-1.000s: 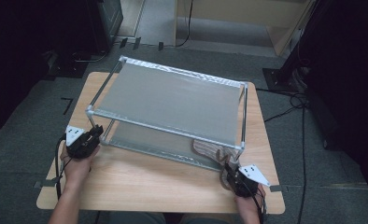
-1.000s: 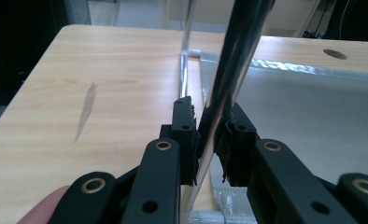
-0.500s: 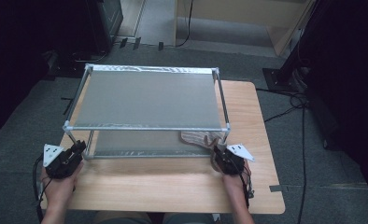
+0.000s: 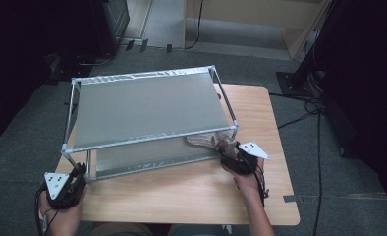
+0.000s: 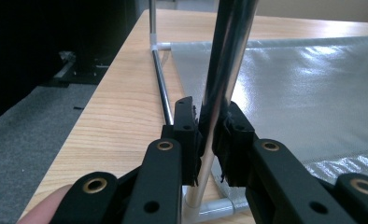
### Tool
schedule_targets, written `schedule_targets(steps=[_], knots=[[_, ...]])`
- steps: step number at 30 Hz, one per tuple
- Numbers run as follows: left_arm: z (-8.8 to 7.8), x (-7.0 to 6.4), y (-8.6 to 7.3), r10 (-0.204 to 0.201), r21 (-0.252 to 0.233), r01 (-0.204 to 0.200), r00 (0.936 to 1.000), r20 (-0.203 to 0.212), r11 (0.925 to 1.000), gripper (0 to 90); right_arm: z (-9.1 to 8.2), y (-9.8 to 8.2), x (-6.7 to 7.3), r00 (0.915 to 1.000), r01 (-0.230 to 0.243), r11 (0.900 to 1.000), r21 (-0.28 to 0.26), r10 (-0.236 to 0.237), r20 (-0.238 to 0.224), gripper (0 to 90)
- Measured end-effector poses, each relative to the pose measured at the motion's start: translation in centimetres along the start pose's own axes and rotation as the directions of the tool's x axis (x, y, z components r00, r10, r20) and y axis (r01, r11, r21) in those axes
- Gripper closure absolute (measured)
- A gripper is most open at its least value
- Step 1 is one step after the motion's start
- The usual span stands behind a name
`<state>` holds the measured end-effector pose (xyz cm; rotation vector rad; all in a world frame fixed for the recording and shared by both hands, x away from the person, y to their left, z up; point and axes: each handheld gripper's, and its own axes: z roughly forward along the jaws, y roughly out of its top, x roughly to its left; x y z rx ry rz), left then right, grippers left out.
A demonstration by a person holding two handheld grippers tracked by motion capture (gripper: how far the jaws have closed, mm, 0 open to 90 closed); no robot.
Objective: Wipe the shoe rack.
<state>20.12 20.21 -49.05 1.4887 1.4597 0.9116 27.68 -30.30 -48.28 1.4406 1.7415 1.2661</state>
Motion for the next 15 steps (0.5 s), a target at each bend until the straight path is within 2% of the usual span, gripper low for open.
schedule_targets(steps=[1,3,5,6,9,10,12,15], knots=[[-0.1,0.1,-0.1,-0.004,-0.005,0.004,0.9998,0.019,1.0000,79.3,-0.5,0.0,-0.3,0.9999,-0.007,1.000,0.003,0.007,-0.007,28.6],[-0.2,0.2,-0.3,0.003,-0.006,-0.002,0.9980,0.063,1.0000,78.8,-0.9,-0.3,-0.9,0.9998,-0.003,1.000,0.025,0.003,0.018,27.1],[-0.4,0.2,-0.4,0.013,-0.008,-0.012,0.9961,0.087,0.9999,78.6,-0.4,-0.9,-1.5,0.9994,-0.017,0.997,0.071,0.015,0.030,28.1],[-0.4,0.2,-0.4,0.014,-0.007,-0.013,0.9955,0.094,0.9999,78.6,0.2,-1.2,-1.7,0.9989,-0.030,0.994,0.103,0.026,0.039,30.5],[-0.4,0.2,-0.4,0.006,-0.009,-0.005,0.9941,0.108,0.9999,78.6,2.4,-1.9,-1.6,0.9954,-0.014,0.987,0.160,-0.002,0.096,45.3],[-0.4,0.2,-0.5,0.003,-0.007,-0.003,0.9936,0.112,1.0000,78.6,2.8,-2.0,-1.6,0.9931,-0.035,0.987,0.157,0.017,0.116,51.3],[-0.4,0.1,-0.5,0.006,-0.006,-0.005,0.9933,0.115,1.0000,78.7,2.9,-2.2,-1.4,0.9872,-0.086,0.986,0.143,0.065,0.146,56.3],[-0.4,-0.4,-0.5,0.021,-0.012,-0.020,0.9936,0.111,0.9997,79.3,2.4,-2.3,-0.6,0.9775,-0.087,0.988,0.125,0.061,0.202,59.3]])
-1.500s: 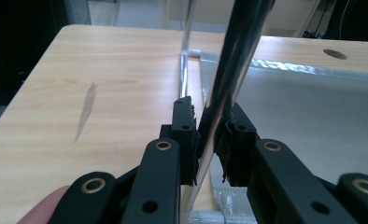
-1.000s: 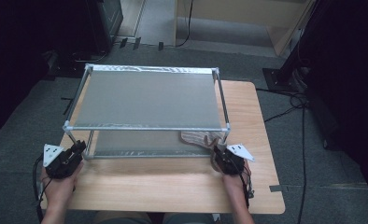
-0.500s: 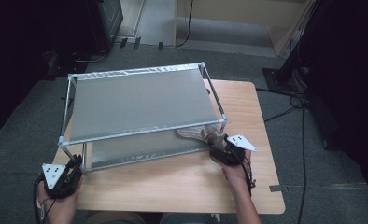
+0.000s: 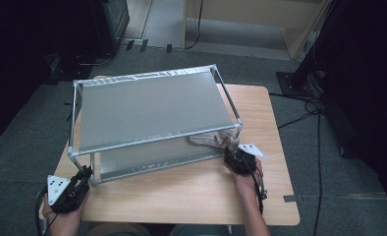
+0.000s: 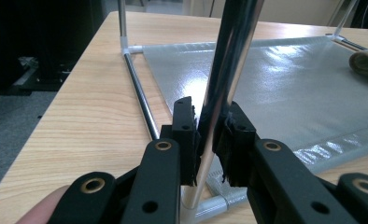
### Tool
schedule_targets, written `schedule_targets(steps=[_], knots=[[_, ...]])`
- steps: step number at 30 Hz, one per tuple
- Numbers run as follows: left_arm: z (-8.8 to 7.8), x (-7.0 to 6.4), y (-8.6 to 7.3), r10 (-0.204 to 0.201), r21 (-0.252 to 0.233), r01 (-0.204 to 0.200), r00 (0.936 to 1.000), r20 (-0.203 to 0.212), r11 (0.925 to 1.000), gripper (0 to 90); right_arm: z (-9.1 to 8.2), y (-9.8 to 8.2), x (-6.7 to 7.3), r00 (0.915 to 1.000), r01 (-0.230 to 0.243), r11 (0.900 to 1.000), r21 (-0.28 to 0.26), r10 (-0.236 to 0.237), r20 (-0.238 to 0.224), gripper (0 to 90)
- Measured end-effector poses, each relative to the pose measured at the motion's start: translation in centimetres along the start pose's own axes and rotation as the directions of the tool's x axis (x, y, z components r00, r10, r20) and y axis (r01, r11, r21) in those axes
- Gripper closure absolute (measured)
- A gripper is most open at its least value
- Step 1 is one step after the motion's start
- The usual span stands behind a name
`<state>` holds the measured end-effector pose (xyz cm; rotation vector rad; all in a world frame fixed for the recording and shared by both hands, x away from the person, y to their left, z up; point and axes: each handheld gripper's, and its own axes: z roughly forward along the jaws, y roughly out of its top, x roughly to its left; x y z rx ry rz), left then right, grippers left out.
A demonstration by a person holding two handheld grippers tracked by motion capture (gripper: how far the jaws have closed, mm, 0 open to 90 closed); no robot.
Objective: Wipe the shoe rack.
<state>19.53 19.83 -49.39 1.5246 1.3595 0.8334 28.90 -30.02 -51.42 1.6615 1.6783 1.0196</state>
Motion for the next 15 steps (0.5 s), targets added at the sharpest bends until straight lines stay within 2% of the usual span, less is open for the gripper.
schedule_targets(steps=[3,6,8,11,13,15], knots=[[0.0,-0.5,0.0,0.027,0.003,-0.027,0.9995,-0.016,0.9996,80.2,-0.4,-0.6,0.7,0.9970,0.013,0.999,-0.034,-0.011,0.077,62.2],[-0.1,-0.6,0.0,0.019,0.011,-0.019,0.9998,-0.005,0.9998,80.2,-0.8,-1.0,1.0,0.9934,-0.033,0.998,-0.048,0.038,0.108,63.1],[-0.1,-0.7,0.0,0.019,0.012,-0.019,0.9998,-0.004,0.9997,80.2,-0.9,-1.1,1.1,0.9903,-0.034,0.998,-0.058,0.041,0.133,62.9],[-0.1,-1.0,0.0,0.033,0.011,-0.033,0.9994,0.005,0.9994,80.4,-0.8,-1.2,1.0,0.9882,-0.061,0.996,-0.071,0.071,0.136,61.3],[-0.1,-1.1,0.0,0.051,0.016,-0.050,0.9987,-0.009,0.9986,80.6,-0.7,-1.0,0.6,0.9881,-0.081,0.994,-0.077,0.090,0.125,58.5],[-0.1,-1.3,0.0,0.045,0.022,-0.044,0.9984,-0.036,0.9988,80.7,-0.8,-0.9,0.2,0.9878,-0.109,0.991,-0.076,0.116,0.104,54.7]])
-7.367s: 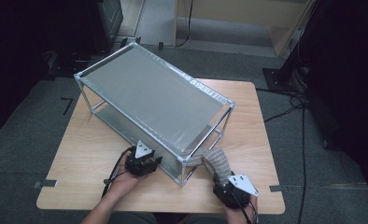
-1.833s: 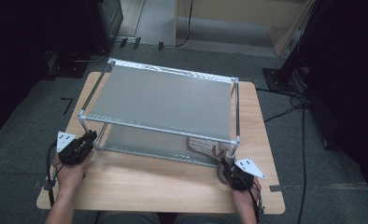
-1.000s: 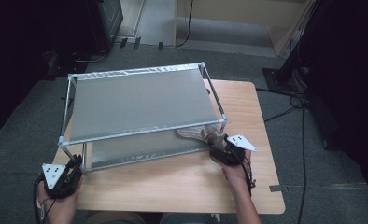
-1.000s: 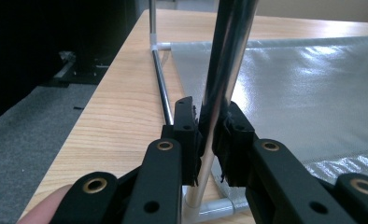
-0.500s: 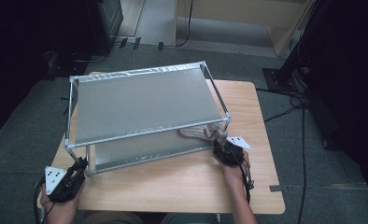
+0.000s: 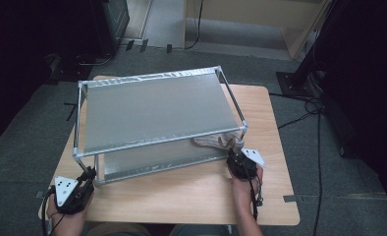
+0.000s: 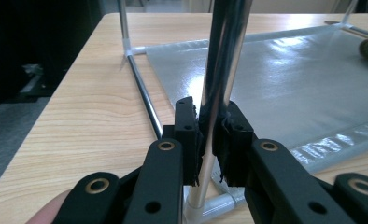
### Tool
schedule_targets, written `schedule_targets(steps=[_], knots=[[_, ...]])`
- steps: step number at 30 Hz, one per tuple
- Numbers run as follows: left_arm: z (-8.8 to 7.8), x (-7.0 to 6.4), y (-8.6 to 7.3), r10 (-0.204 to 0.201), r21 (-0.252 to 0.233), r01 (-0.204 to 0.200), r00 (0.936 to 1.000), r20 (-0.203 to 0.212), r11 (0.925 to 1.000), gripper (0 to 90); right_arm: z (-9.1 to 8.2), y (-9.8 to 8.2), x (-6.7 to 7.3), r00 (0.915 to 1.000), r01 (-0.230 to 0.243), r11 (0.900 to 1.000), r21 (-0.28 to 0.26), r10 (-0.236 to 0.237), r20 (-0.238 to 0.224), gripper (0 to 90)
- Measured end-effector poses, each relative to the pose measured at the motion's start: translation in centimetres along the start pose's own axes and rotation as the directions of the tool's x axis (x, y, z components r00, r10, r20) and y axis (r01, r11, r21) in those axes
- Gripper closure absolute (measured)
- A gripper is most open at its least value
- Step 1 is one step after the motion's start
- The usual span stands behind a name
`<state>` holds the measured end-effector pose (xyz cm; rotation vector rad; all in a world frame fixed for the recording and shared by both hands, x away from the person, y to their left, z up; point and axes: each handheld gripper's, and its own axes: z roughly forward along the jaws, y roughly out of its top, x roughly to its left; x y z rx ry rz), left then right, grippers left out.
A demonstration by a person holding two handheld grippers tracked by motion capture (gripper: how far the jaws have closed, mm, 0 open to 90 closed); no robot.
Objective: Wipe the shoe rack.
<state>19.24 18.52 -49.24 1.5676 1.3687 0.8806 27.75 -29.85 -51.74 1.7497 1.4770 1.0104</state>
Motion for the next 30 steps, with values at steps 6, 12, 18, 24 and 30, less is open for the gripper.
schedule_targets(steps=[6,12,18,24,30], knots=[[0.0,-0.1,0.0,-0.018,0.004,0.018,0.9998,-0.011,0.9998,80.4,-0.9,-0.1,-1.0,0.9926,0.104,0.995,0.004,-0.104,-0.063,46.1],[0.2,-0.1,0.0,-0.026,0.004,0.026,0.9996,-0.008,0.9997,80.1,-2.3,0.6,-2.3,0.9868,0.087,0.996,-0.028,-0.090,-0.135,70.1],[0.4,-0.1,0.1,-0.036,0.008,0.036,0.9993,-0.013,0.9993,80.0,-4.0,1.2,-2.1,0.9864,0.070,0.994,-0.080,-0.081,-0.143,82.1],[0.7,-0.5,0.1,-0.039,0.011,0.040,0.9984,-0.040,0.9992,80.2,-7.8,3.0,1.3,0.9622,0.163,0.968,-0.191,-0.199,-0.186,83.3],[0.6,-0.4,0.1,-0.042,0.016,0.043,0.9987,-0.027,0.9990,80.0,-6.6,1.2,4.2,0.9424,0.202,0.974,-0.104,-0.222,-0.250,83.8]])
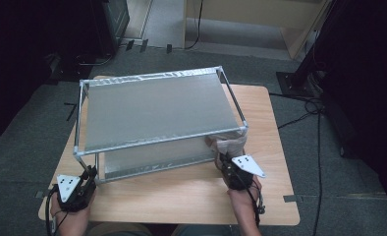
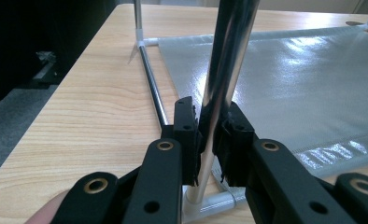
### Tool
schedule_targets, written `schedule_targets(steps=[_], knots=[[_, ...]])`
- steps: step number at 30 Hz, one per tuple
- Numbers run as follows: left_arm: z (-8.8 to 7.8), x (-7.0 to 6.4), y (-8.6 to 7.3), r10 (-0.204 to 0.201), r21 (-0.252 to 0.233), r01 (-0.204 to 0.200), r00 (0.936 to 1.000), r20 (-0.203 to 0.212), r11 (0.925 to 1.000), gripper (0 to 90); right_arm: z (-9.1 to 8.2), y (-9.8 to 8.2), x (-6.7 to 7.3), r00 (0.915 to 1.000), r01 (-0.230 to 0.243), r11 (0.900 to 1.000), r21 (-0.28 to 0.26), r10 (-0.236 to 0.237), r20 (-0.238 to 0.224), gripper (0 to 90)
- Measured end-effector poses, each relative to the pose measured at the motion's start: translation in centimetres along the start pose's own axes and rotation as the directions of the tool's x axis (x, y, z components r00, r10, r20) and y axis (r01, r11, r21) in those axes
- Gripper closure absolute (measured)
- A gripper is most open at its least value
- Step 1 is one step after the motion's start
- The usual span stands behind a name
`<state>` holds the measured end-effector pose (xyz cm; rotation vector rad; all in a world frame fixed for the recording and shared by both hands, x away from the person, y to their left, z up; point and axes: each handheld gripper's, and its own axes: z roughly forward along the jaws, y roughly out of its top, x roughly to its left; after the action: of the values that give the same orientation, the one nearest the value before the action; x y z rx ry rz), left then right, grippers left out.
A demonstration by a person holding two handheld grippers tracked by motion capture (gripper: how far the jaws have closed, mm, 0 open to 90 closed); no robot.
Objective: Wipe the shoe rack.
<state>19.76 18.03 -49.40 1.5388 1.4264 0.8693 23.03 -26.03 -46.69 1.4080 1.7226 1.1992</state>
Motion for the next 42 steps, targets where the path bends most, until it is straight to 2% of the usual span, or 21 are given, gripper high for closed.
schedule_targets(steps=[3,5,9,11,12,14,16,18,20,22,23,24,28,31,32,34,35,37,39,40,42], knots=[[0.0,-0.2,0.0,0.007,0.000,-0.007,0.9999,0.008,1.0000,80.0,0.5,-0.4,2.2,0.9968,0.060,0.998,0.032,-0.059,-0.055,83.7],[0.1,-0.5,-0.1,0.018,0.000,-0.018,0.9997,0.018,0.9998,80.0,0.7,-0.6,3.9,0.9910,0.085,0.995,0.051,-0.079,-0.108,83.6],[0.0,-0.9,-0.1,0.028,0.006,-0.029,0.9993,0.026,0.9996,80.0,1.0,-1.0,6.7,0.9722,0.136,0.987,0.080,-0.118,-0.202,83.2],[0.1,-0.8,-0.1,0.025,0.005,-0.025,0.9992,0.030,0.9997,80.0,1.2,-1.4,7.8,0.9592,0.166,0.982,0.094,-0.139,-0.246,81.2],[0.1,-0.8,-0.1,0.023,0.003,-0.023,0.9992,0.033,0.9997,79.9,1.3,-1.6,8.1,0.9533,0.185,0.978,0.098,-0.154,-0.260,78.1],[0.1,-0.8,-0.1,0.022,0.003,-0.022,0.9991,0.036,0.9998,79.8,1.6,-1.9,8.2,0.9448,0.201,0.974,0.107,-0.164,-0.284,61.8],[0.1,-0.7,-0.1,0.015,0.005,-0.016,0.9989,0.045,0.9999,79.6,1.5,-1.8,7.6,0.9452,0.168,0.981,0.097,-0.133,-0.298,49.0],[0.1,-0.6,-0.1,0.014,0.006,-0.014,0.9985,0.052,0.9999,79.2,1.0,-1.6,6.4,0.9476,0.110,0.991,0.078,-0.081,-0.309,42.6],[0.1,-0.4,-0.1,0.013,0.003,-0.013,0.9978,0.065,0.9999,78.6,0.4,-1.3,5.0,0.9567,0.067,0.995,0.068,-0.045,-0.288,40.9],[0.1,-0.2,-0.1,0.015,-0.003,-0.015,0.9970,0.076,0.9999,77.2,0.2,-1.3,3.8,0.9774,0.047,0.995,0.083,-0.029,-0.210,40.5],[0.1,-0.1,-0.1,0.012,-0.008,-0.011,0.9965,0.083,0.9999,76.5,0.4,-1.6,3.3,0.9880,0.048,0.993,0.111,-0.031,-0.151,39.1],[0.1,0.0,-0.1,0.010,-0.011,-0.009,0.9955,0.094,0.9999,76.4,0.8,-1.8,2.8,0.9932,0.040,0.990,0.134,-0.024,-0.114,36.2],[0.1,0.1,-0.1,0.024,-0.015,-0.023,0.9923,0.121,0.9996,76.8,3.4,-2.6,2.4,0.9993,0.025,0.971,0.239,-0.018,-0.032,17.8],[0.1,0.2,-0.2,0.030,-0.017,-0.028,0.9884,0.149,0.9995,78.3,5.5,-3.2,2.2,0.9995,-0.019,0.941,0.338,0.009,0.031,7.6],[0.0,0.2,-0.2,0.033,-0.018,-0.031,0.9875,0.154,0.9994,78.4,5.8,-3.4,2.3,0.9991,-0.019,0.937,0.349,0.005,0.041,6.7],[0.0,0.3,-0.2,0.047,-0.018,-0.045,0.9808,0.189,0.9988,78.7,5.9,-3.5,2.6,0.9986,0.004,0.937,0.351,-0.023,0.048,6.9],[0.0,0.3,-0.3,0.060,-0.013,-0.059,0.9745,0.216,0.9982,78.8,5.8,-3.5,2.6,0.9985,0.011,0.936,0.352,-0.029,0.046,7.2],[0.0,0.0,-0.3,0.089,-0.017,-0.088,0.9579,0.273,0.9960,78.9,5.7,-3.6,2.5,0.9986,0.025,0.936,0.351,-0.040,0.035,8.9],[-0.3,-0.4,-0.4,0.144,-0.035,-0.141,0.9351,0.324,0.9894,79.1,5.5,-3.7,2.4,0.9985,0.030,0.938,0.345,-0.044,0.032,13.9],[-0.4,-0.7,-0.5,0.173,-0.046,-0.168,0.9215,0.348,0.9847,79.3,5.4,-3.8,2.4,0.9983,0.036,0.941,0.337,-0.049,0.031,16.9],[-0.7,-1.3,-0.6,0.218,-0.072,-0.206,0.8993,0.379,0.9759,79.0,5.1,-3.9,2.5,0.9984,0.043,0.945,0.323,-0.052,0.021,25.9]])
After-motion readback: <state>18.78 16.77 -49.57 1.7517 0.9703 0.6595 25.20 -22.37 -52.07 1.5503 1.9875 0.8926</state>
